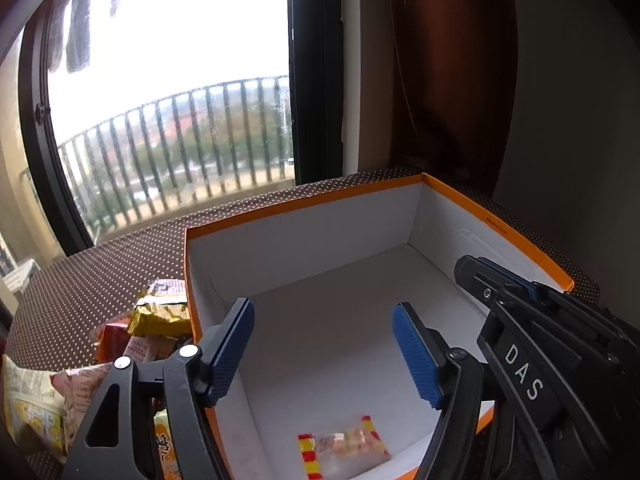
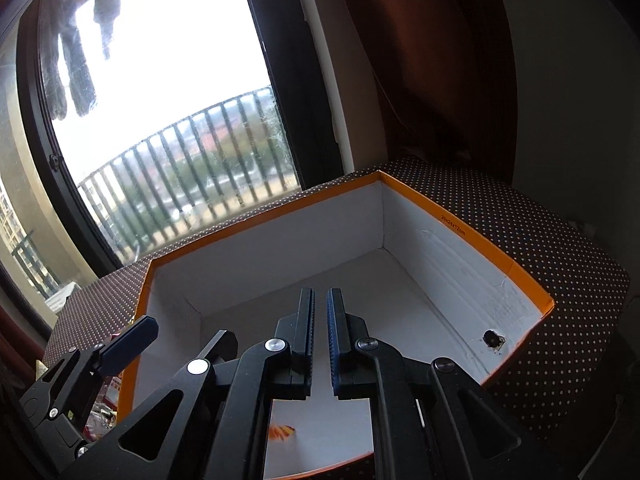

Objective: Organize snacks
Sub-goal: 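Carry the candy packet into the shoebox and open the left tool, then move both tools back over the snack pile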

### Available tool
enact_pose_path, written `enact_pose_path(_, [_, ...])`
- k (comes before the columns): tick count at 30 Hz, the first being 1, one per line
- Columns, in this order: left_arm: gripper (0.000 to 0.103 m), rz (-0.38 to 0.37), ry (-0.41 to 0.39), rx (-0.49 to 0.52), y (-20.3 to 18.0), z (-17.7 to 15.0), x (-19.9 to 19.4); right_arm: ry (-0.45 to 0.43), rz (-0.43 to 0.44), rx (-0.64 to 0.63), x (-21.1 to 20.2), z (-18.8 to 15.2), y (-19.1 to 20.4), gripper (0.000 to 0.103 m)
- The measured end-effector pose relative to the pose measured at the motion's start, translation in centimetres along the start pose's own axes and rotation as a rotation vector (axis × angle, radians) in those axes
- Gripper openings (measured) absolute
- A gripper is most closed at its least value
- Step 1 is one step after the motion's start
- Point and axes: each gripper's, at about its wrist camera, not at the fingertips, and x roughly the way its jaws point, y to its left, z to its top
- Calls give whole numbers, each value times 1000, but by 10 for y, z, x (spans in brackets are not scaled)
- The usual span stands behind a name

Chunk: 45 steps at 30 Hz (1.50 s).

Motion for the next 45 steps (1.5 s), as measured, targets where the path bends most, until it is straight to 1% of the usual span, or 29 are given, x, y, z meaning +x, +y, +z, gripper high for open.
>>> enact_pose_path(3, [84, 6, 2, 2, 0, -1, -2, 11, 2, 11, 0, -1, -4, 9])
enact_pose_path(7, [86, 18, -3, 2, 2, -4, -5, 13, 3, 12, -4, -3, -2, 11])
enact_pose_path(8, [86, 19, -2, -4, 4, -4, -6, 12, -1, 9, -5, -4, -2, 15])
enact_pose_path(9, [87, 19, -1, -13, 5, -5, -7, 9, -5, 10, -7, -5, -1, 25])
enact_pose_path(10, [88, 17, -3, -23, 7, -6, -9, 3, -13, 13, -9, -5, -2, 31])
enact_pose_path(12, [94, 23, -13, -39, 10, -7, -14, -23, -33, 19, -14, -7, -1, 61])
enact_pose_path(14, [98, 40, -28, -46, 13, -9, -22, -44, -38, 12, -21, -8, 0, 71])
enact_pose_path(17, [99, 48, -42, -53, 17, -12, -30, -58, -38, -3, -29, -10, 5, 75])
enact_pose_path(21, [102, 52, -61, -67, 24, -18, -44, -78, -40, -15, -41, -14, 11, 88])
enact_pose_path(24, [102, 55, -76, -79, 29, -22, -53, -95, -40, -28, -50, -17, 19, 94])
enact_pose_path(27, [102, 57, -87, -93, 37, -27, -64, -108, -40, -43, -59, -21, 27, 98])
enact_pose_path(34, [102, 85, -116, -125, 58, -44, -90, -130, -26, -99, -80, -33, 52, 99])
enact_pose_path(41, [102, 131, -151, -118, 77, -66, -116, -122, 26, -155, -94, -50, 79, 99])
enact_pose_path(45, [102, 159, -160, -135, 93, -79, -126, -122, 57, -165, -98, -61, 91, 99])
